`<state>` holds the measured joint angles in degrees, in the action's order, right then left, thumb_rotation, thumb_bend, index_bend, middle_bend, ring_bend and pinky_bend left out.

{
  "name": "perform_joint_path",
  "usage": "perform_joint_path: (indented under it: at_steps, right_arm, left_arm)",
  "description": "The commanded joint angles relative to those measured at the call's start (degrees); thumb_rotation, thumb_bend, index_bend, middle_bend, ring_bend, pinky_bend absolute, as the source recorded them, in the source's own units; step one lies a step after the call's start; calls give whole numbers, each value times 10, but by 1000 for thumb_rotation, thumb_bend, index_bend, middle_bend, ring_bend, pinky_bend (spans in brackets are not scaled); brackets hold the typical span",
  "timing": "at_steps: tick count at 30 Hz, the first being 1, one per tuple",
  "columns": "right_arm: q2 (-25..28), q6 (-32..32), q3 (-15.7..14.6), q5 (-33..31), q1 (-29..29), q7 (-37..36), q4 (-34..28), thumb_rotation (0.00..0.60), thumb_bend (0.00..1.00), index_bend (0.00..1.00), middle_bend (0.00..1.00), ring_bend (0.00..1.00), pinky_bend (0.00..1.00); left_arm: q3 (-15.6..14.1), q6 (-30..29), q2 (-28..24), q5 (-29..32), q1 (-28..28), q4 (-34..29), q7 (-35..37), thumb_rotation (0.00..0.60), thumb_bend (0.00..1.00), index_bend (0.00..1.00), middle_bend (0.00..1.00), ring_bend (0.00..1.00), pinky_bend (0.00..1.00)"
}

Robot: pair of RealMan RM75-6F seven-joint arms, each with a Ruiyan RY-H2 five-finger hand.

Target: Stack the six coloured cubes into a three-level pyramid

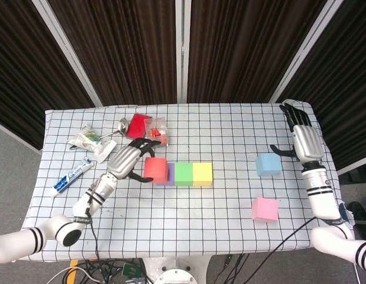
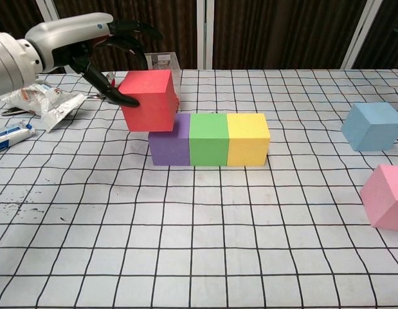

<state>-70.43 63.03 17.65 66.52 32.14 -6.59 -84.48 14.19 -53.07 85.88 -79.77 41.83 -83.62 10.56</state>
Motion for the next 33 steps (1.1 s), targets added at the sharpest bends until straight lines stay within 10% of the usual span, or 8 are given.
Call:
perform_joint_path:
  at_steps: [1,33]
  right_arm:
    - [-2,-2,-1,0,-1,-5,5,600,119,0,8,0,0]
    - [-7,-20,-11,3,-7,-11,31,600,118,0,9,0,0]
  left_arm:
    - [-4,-5,14,3,7,17,-10,600,114,135,470,130,108]
    - [-19,-22,57,8,33,73,5,600,110,134,429,133,97]
